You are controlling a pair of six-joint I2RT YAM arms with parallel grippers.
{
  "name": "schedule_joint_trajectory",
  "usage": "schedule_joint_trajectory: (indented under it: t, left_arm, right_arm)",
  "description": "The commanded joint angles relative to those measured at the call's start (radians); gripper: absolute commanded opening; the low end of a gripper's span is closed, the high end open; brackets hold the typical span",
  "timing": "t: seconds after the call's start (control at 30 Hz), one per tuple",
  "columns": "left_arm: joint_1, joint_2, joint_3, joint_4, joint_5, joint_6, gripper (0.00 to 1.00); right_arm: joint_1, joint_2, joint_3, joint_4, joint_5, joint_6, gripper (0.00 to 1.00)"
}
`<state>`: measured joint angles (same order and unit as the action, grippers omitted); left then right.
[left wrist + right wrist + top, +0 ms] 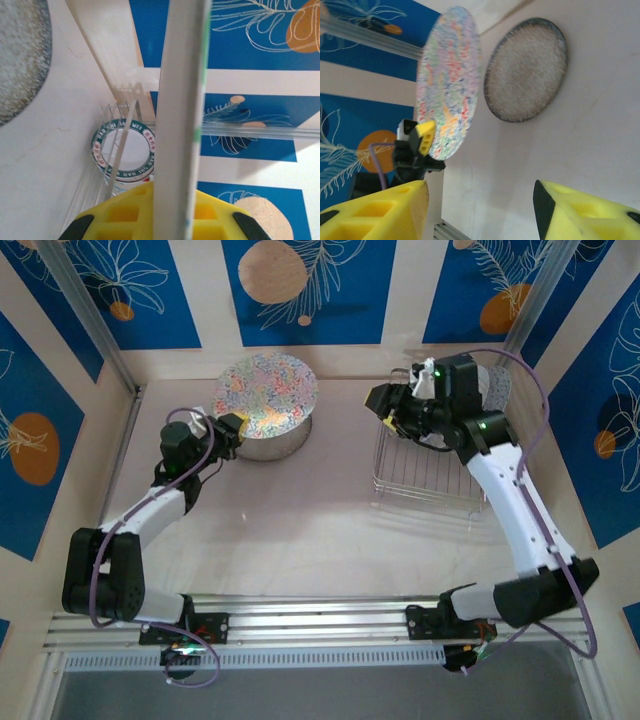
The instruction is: Unload the plates from the dish rack
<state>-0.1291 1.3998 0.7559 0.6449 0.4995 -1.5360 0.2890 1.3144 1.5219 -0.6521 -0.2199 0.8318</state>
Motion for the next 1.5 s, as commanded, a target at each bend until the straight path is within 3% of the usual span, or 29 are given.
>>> schedule_joint_trajectory:
  t: [0.0, 0.2, 0.53, 0.83, 1.47]
  left_arm:
    - [0.022, 0.015, -0.007, 0.074, -0.022, 0.072, 0.02]
    - [0.033, 0.082, -0.014, 0.070, -0.057, 0.139, 0.02]
    - [0.032, 0.213, -0.015, 0.075, -0.103, 0.214, 0.02]
    - [0.034, 0.324, 0.014, 0.089, -0.118, 0.250, 0.01]
    - [0.040, 0.479, 0.113, 0.101, -0.102, 0.253, 0.01]
  right_arm:
    - [0.007, -0.076, -0.074, 0.138, -0.006, -0.059, 0.61]
    - [-0.021, -0.174, -0.201, 0.304, -0.105, -0.069, 0.64]
    - [-0.076, -0.211, -0.245, 0.301, -0.189, -0.079, 0.64]
    - [-0.091, -0.273, -0.326, 0.390, -0.180, -0.076, 0.64]
    - [-0.091, -0.300, -0.334, 0.365, -0.169, -0.062, 0.64]
